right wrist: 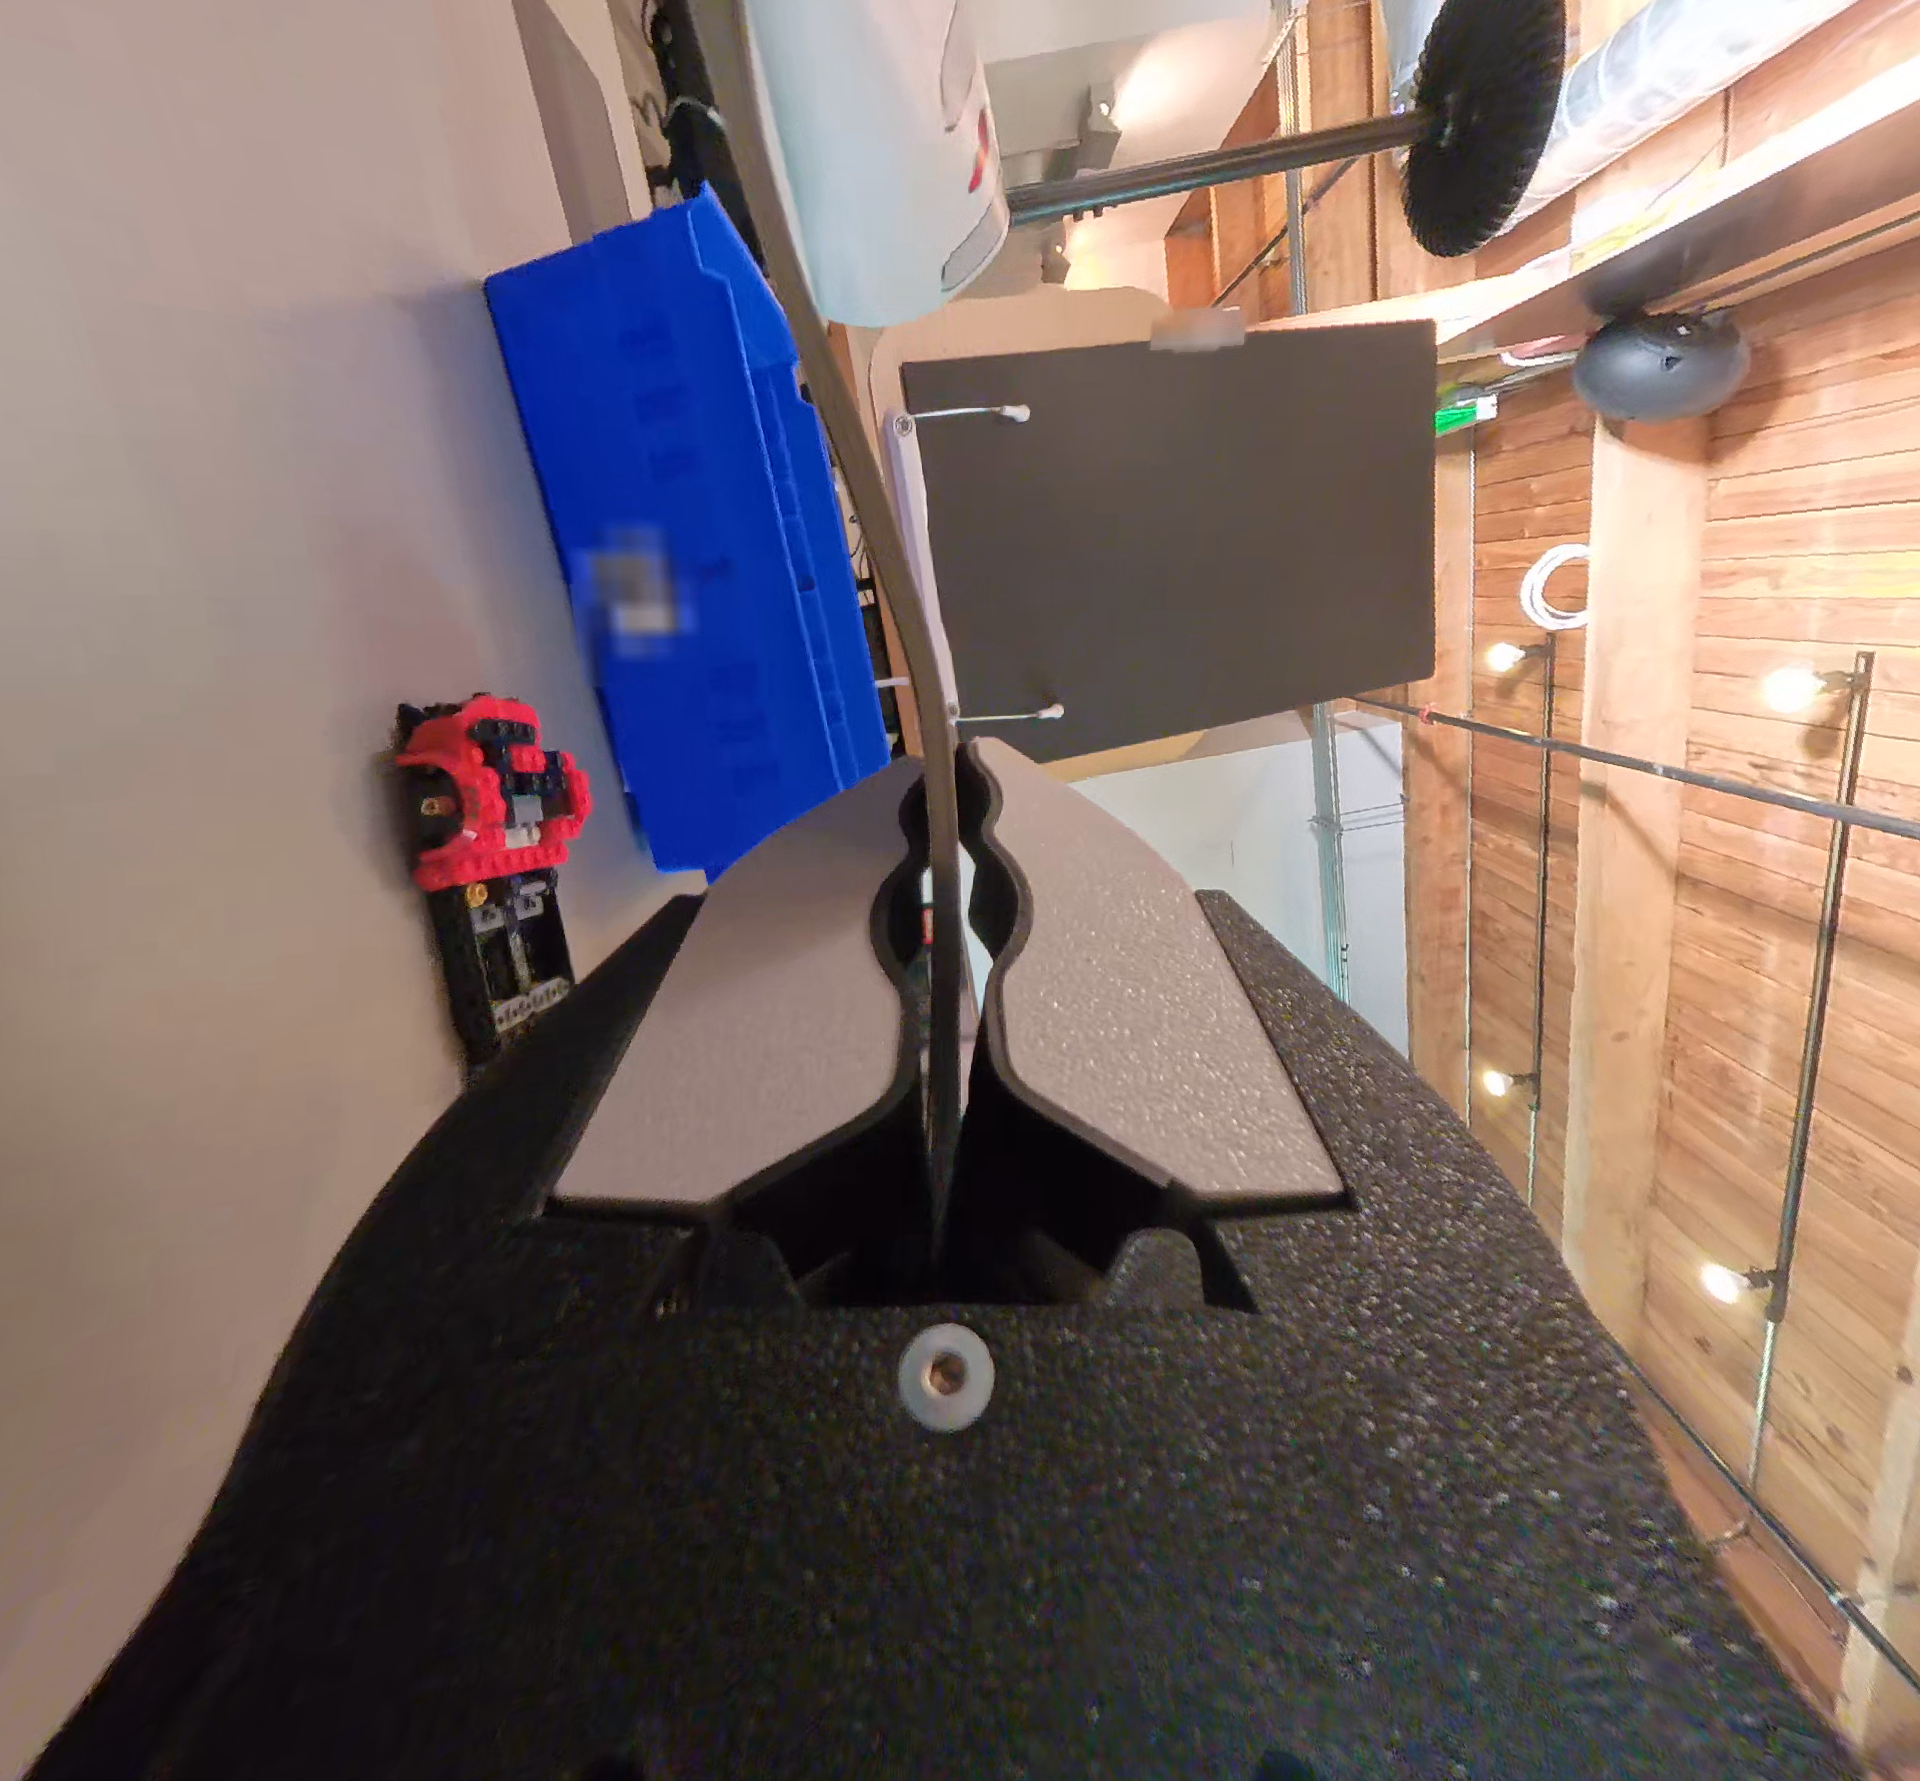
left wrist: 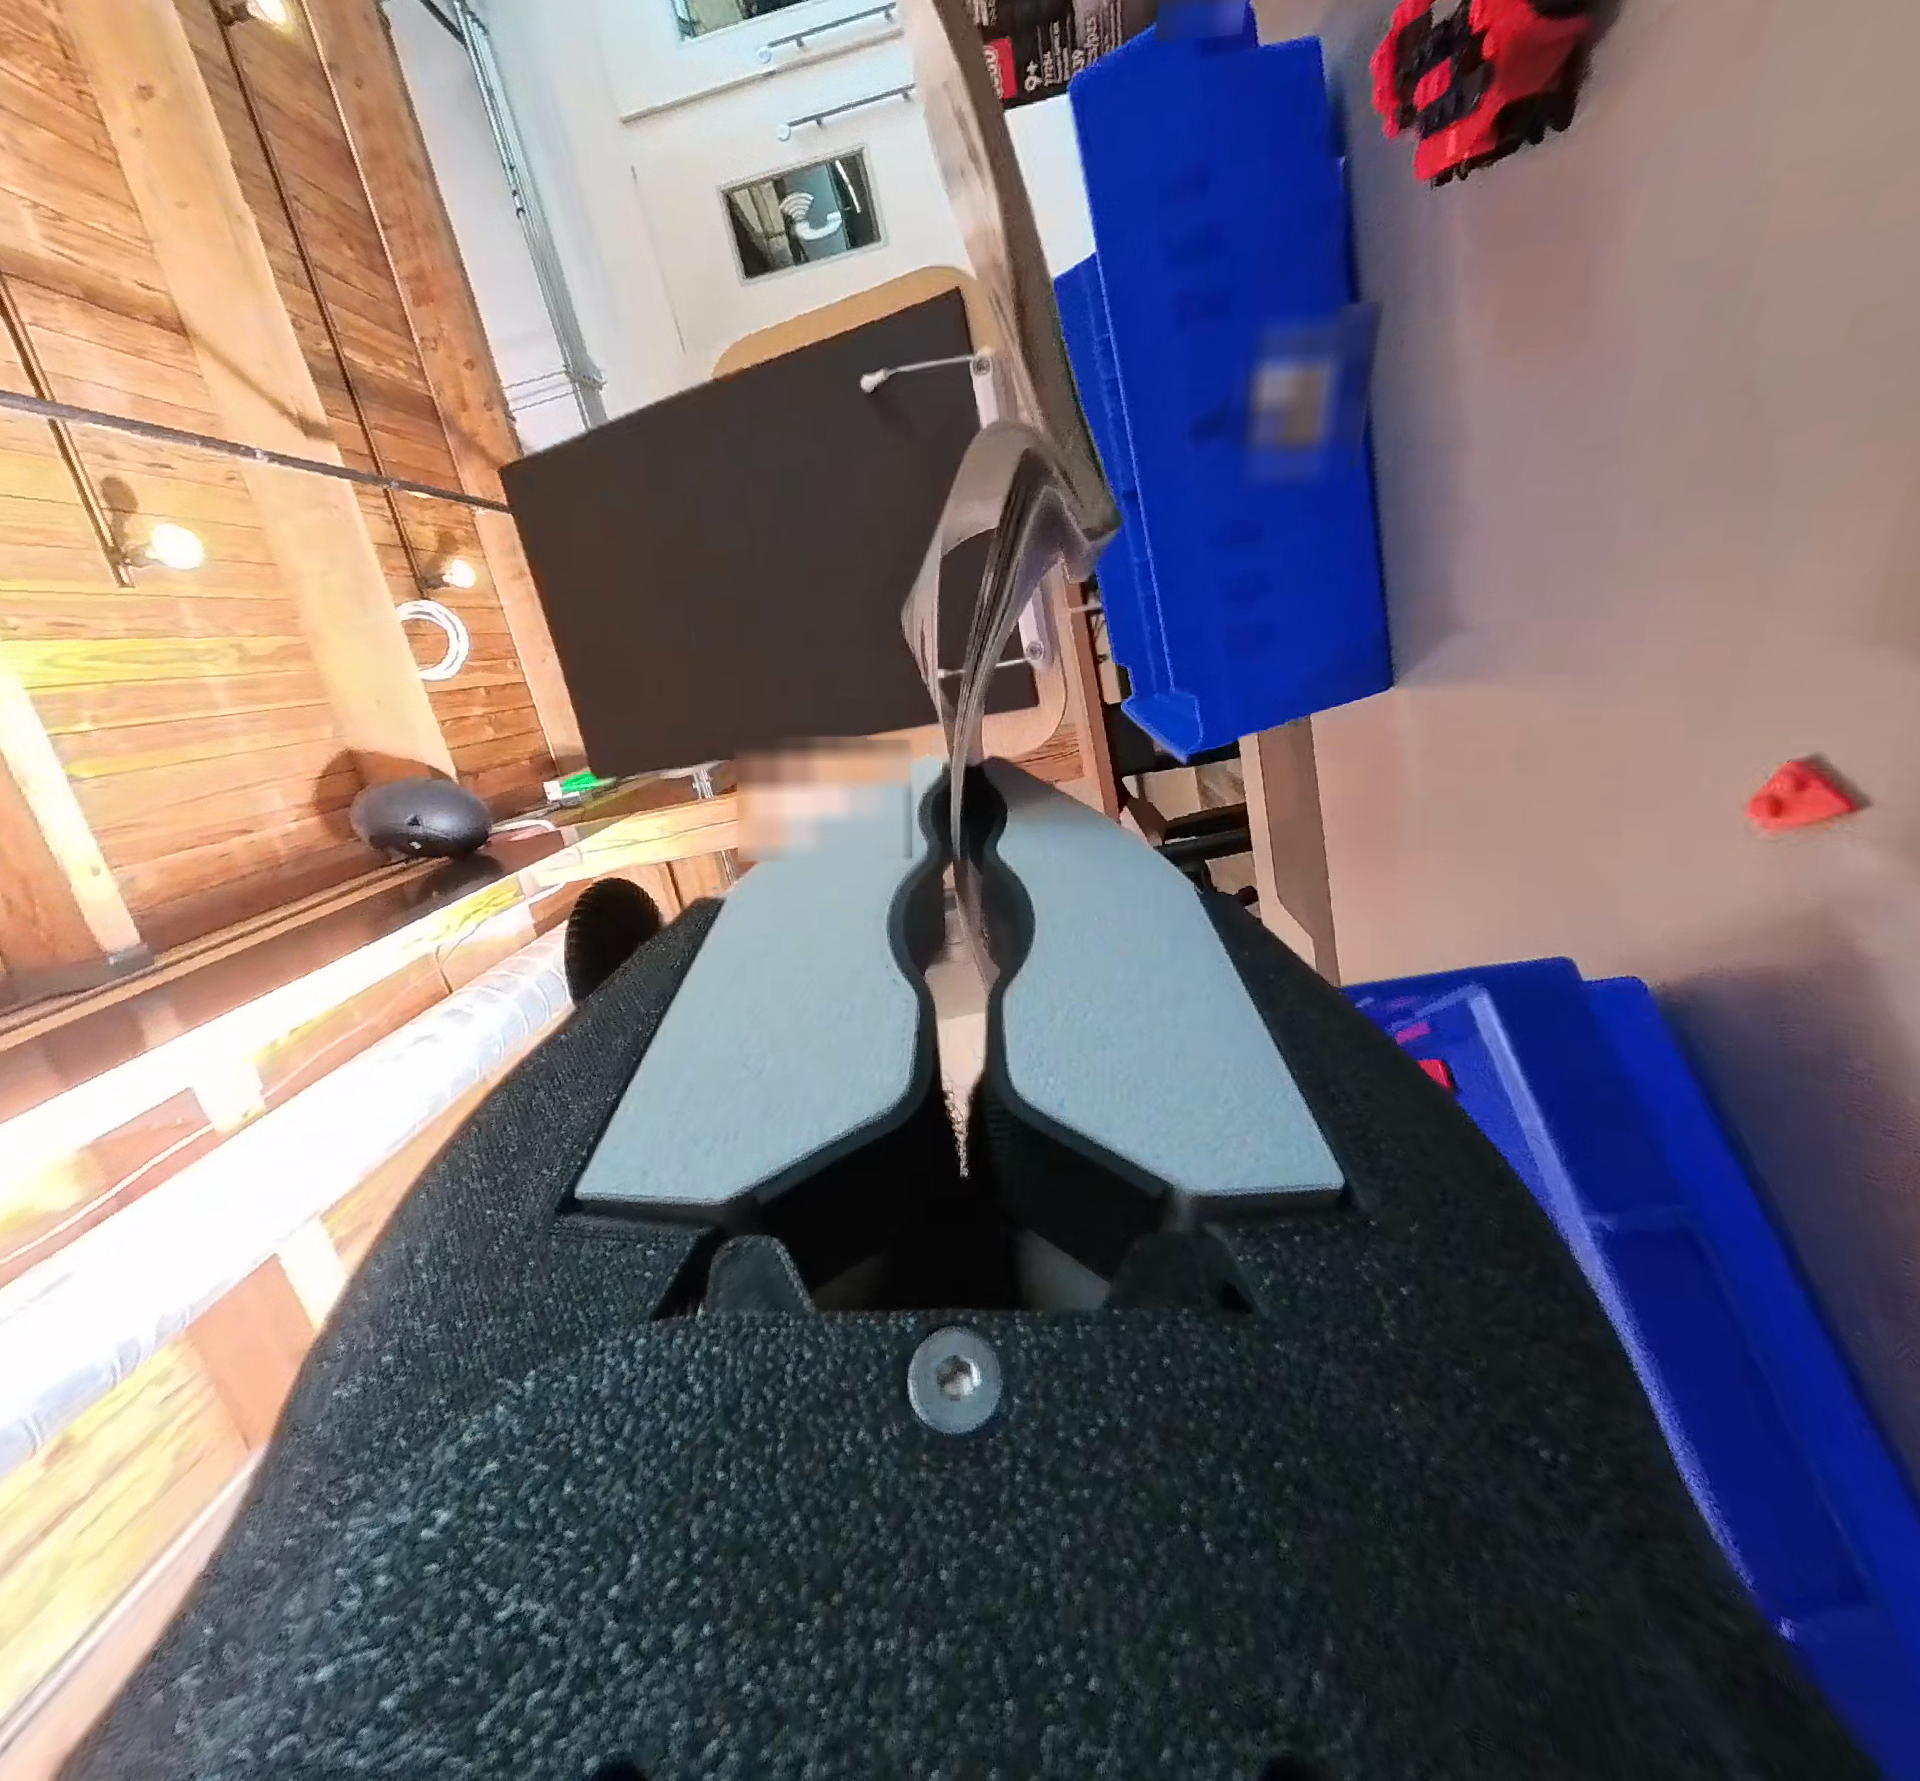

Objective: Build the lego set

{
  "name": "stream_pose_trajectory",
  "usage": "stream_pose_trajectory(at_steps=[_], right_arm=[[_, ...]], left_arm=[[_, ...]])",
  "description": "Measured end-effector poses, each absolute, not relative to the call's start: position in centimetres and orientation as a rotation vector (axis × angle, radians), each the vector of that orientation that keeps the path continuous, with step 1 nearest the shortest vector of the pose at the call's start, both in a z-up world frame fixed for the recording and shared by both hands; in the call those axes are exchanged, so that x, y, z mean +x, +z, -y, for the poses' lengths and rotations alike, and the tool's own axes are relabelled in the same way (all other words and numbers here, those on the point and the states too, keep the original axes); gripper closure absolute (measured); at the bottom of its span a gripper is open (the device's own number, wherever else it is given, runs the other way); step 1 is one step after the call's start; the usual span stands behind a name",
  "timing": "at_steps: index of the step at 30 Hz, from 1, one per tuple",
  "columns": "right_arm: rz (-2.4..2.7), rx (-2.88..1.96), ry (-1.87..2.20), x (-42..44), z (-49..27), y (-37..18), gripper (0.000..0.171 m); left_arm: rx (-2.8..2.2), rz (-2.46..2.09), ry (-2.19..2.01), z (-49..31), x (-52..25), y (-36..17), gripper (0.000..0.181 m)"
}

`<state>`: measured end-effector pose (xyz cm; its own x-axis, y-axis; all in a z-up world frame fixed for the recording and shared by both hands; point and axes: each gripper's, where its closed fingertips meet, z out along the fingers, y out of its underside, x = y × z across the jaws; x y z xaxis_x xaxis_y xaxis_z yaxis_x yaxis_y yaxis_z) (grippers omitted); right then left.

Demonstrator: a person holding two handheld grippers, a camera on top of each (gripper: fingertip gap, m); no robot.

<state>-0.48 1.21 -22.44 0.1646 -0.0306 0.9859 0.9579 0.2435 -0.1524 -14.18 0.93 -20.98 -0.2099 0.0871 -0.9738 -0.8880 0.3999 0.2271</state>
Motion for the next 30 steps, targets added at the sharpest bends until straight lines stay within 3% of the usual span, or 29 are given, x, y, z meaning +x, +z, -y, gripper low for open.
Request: stream_pose_trajectory(at_steps=[9, 14, 19, 30], right_arm=[[1.217, -0.959, -0.908, -8.5, -6.5, -18.4, 0.168], [1.329, -0.893, -0.928, -16.5, -10.9, -15.1, 0.168], [1.398, -0.821, -0.954, -22.4, -12.4, -12.5, 0.168], [1.397, -0.743, -1.008, -26.2, -13.1, -7.2, 0.168]], left_arm=[[-0.934, -1.303, 1.011, -4.8, -22.7, -19.2, 0.181], [-1.298, -1.035, 0.591, -8.4, -29.4, -21.0, 0.179], [-1.463, -0.802, 0.249, -9.3, -33.5, -20.9, 0.164], [-1.489, -0.755, 0.279, -10.4, -36.0, -19.5, 0.160]])
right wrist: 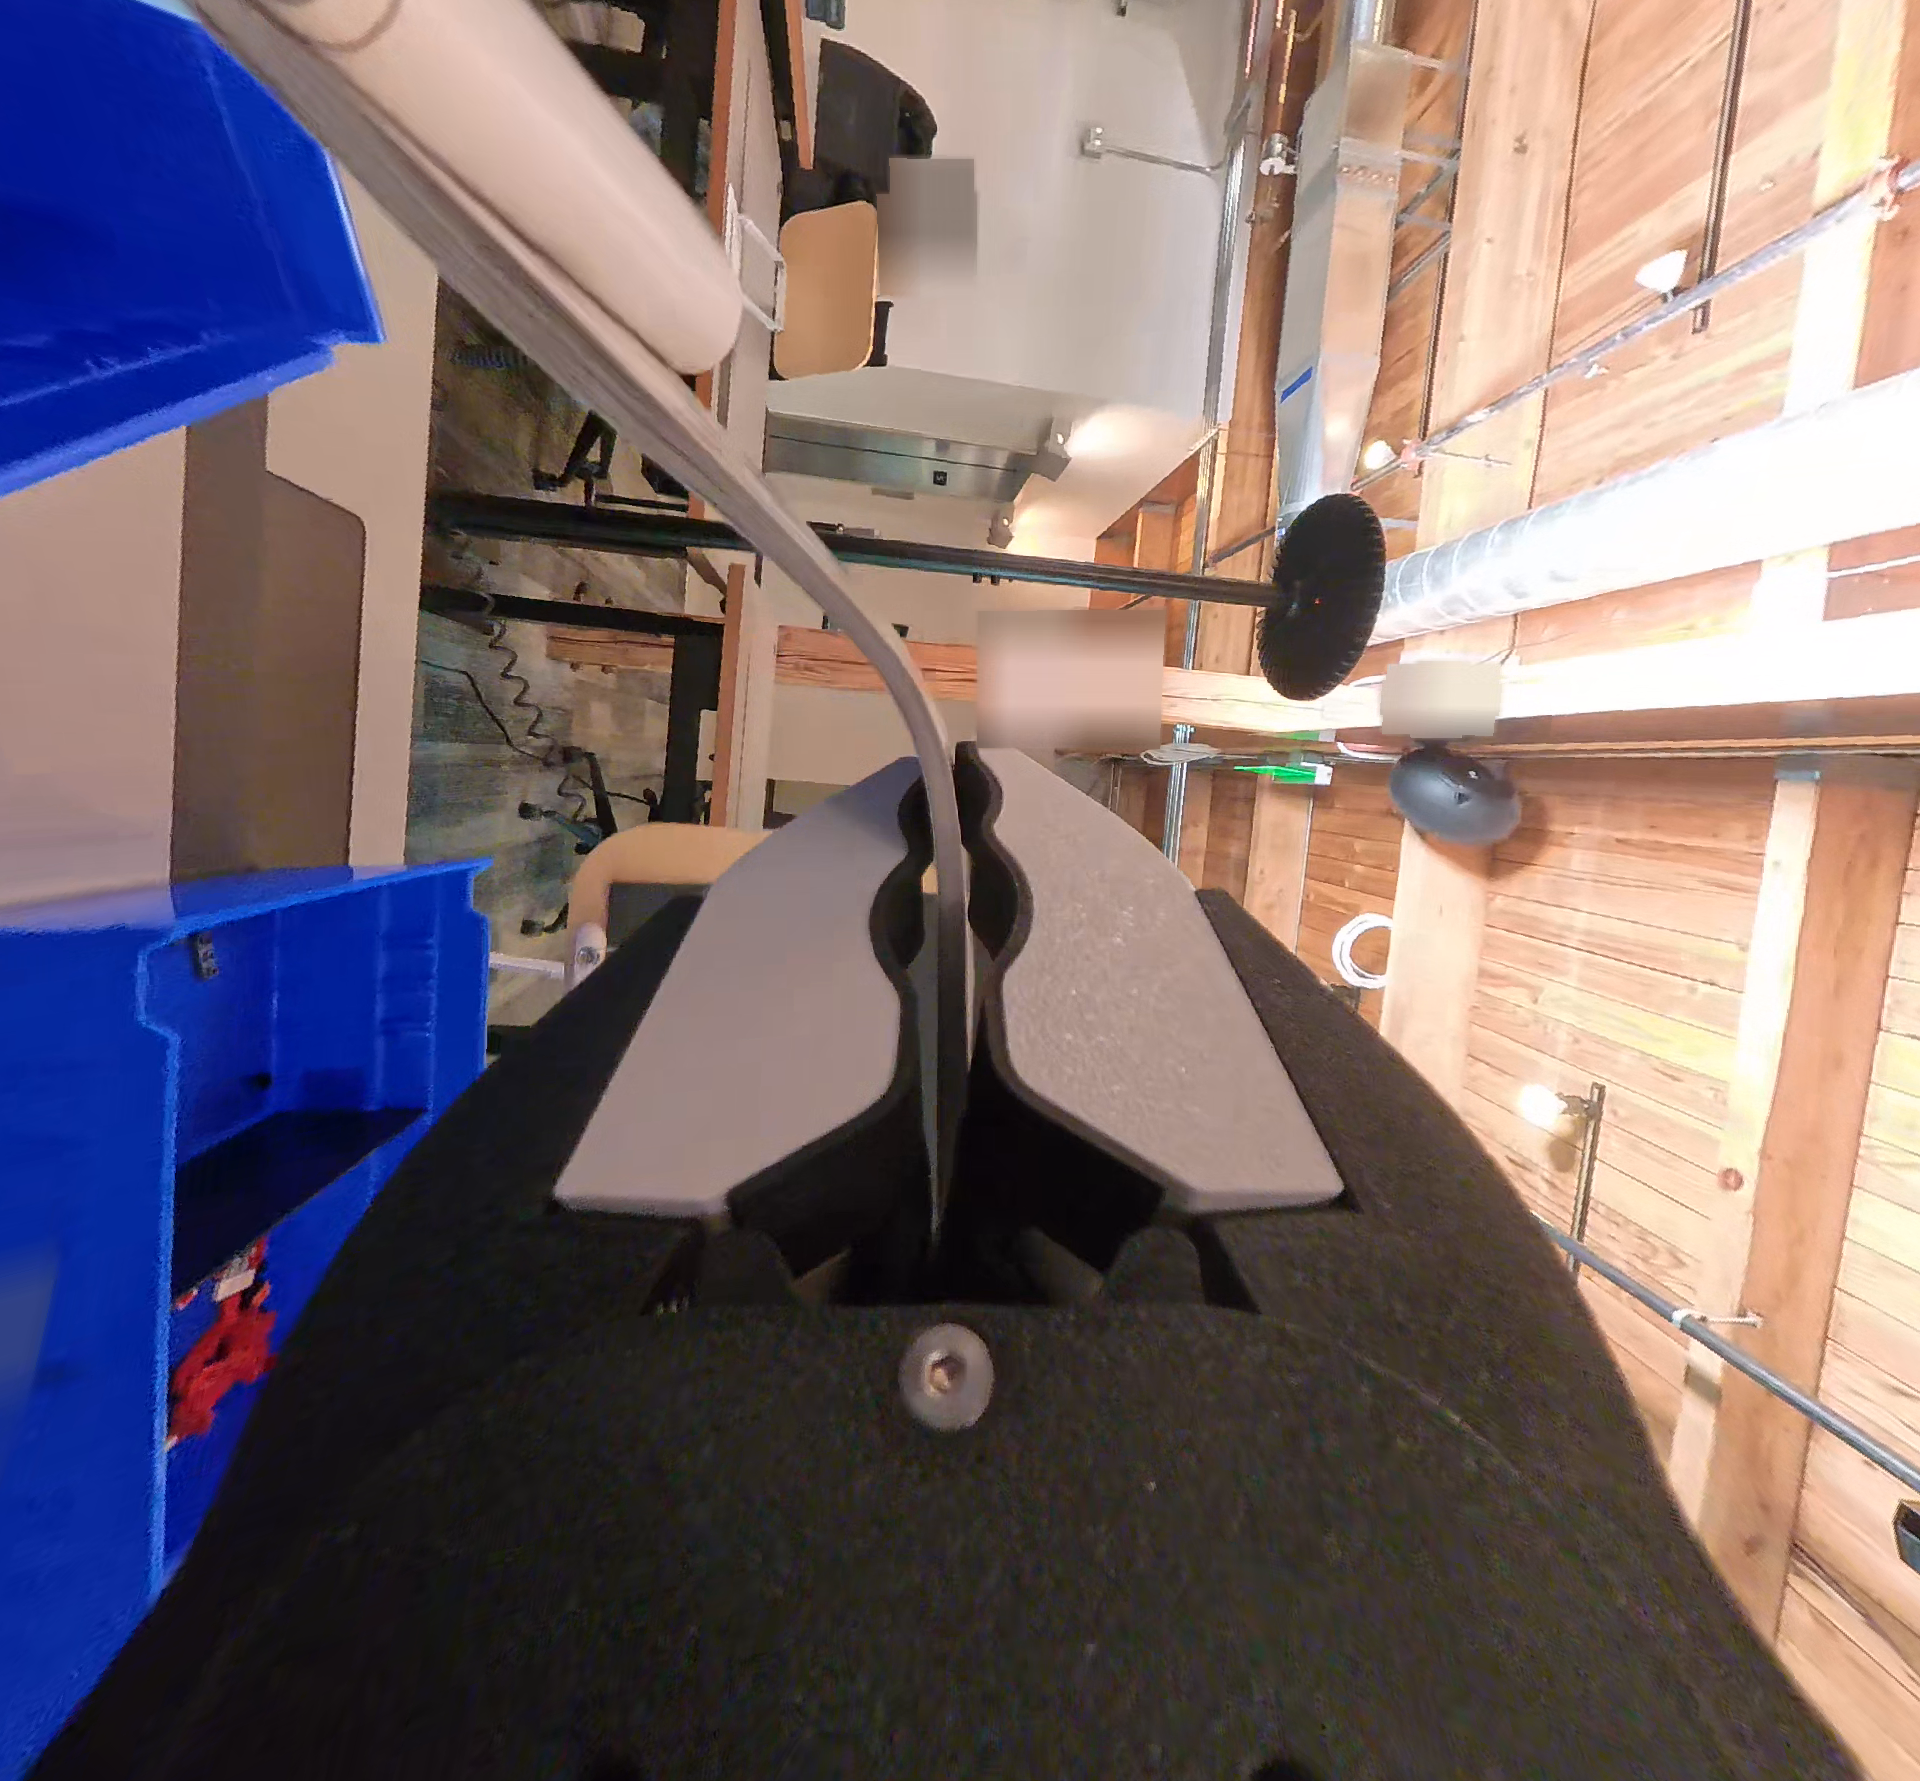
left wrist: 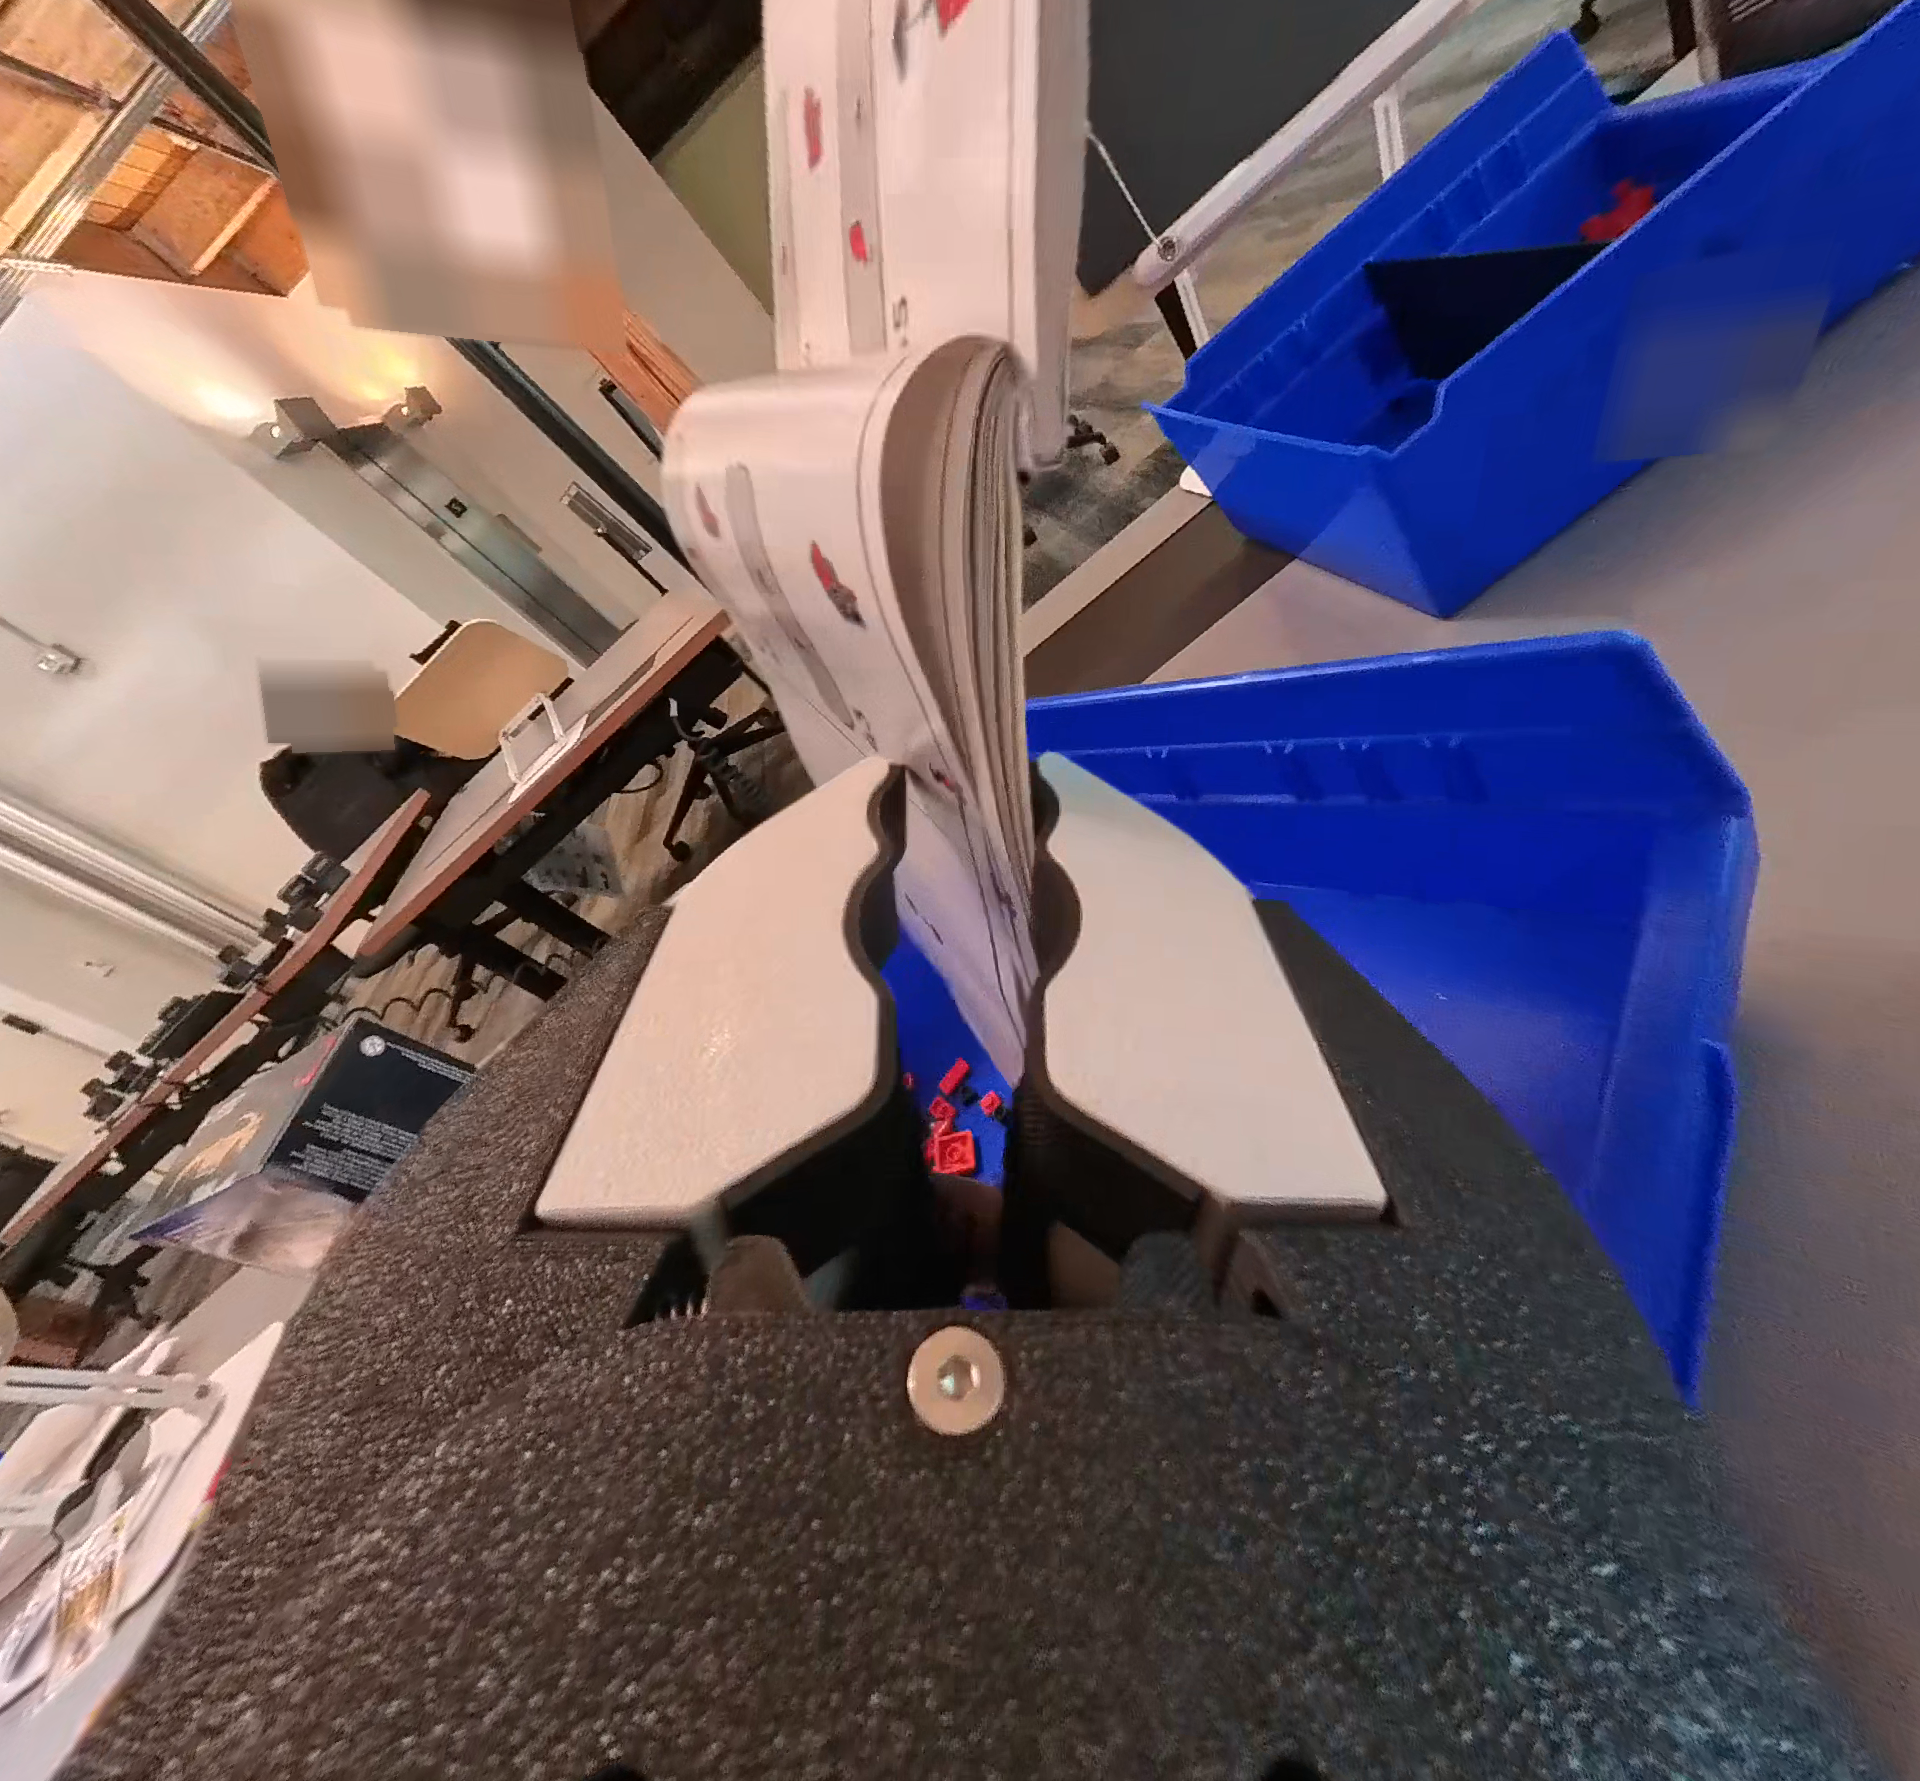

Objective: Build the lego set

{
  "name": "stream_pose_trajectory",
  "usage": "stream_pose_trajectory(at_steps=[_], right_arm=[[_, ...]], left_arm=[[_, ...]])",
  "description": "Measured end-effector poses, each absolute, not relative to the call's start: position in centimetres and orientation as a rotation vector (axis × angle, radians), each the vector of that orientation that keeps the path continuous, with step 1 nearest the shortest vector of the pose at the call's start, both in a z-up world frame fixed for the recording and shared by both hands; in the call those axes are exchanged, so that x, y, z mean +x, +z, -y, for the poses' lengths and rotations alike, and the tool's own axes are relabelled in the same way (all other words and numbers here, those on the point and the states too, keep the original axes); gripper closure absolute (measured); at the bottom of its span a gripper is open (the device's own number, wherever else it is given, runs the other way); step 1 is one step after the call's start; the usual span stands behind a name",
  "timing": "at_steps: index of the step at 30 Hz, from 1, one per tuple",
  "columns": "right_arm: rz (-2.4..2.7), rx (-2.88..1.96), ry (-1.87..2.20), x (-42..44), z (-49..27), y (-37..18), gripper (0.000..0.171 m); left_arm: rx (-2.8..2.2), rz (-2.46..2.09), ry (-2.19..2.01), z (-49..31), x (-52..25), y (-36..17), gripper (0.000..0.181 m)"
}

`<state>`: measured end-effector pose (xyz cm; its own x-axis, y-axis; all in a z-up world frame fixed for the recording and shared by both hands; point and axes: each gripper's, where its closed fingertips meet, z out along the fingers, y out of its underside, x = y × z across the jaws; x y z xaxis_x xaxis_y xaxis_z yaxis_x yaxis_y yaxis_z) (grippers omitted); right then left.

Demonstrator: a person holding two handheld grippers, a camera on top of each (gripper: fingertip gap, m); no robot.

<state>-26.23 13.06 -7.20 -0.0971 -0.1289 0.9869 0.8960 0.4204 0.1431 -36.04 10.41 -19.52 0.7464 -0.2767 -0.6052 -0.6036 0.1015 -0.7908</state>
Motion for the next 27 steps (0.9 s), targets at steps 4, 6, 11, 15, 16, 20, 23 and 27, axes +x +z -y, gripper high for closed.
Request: stream_pose_trajectory(at_steps=[4, 6, 11, 15, 16, 20, 23, 27], right_arm=[[1.389, -0.814, -1.011, -22.9, -12.6, -8.2, 0.168], [1.376, -0.874, -0.989, -20.1, -11.8, -8.9, 0.168], [1.327, -1.031, -0.957, -10.8, -7.8, -11.8, 0.168], [1.318, -1.238, -0.887, -2.8, -3.8, -16.3, 0.169], [1.321, -1.295, -0.867, -0.9, -2.9, -17.8, 0.169], [1.356, -1.497, -0.776, 4.6, 0.7, -24.4, 0.168], [1.382, -1.579, -0.779, 7.0, 2.3, -28.4, 0.168], [1.404, -1.652, -0.774, 8.6, 2.8, -32.0, 0.168]], left_arm=[[-1.384, -0.807, 0.362, -9.7, -34.6, -18.7, 0.181], [-1.327, -0.880, 0.451, -8.9, -32.9, -18.2, 0.180], [-1.147, -1.138, 0.665, -5.9, -25.7, -17.3, 0.181], [-1.077, -1.370, 0.655, -2.8, -18.4, -19.4, 0.181], [-1.078, -1.436, 0.625, -2.0, -16.6, -20.5, 0.181], [-1.047, -1.653, 0.607, 0.8, -11.1, -25.3, 0.181], [-1.054, -1.784, 0.616, 2.1, -8.9, -29.6, 0.180], [-1.088, -1.889, 0.627, 3.3, -7.3, -33.6, 0.180]])
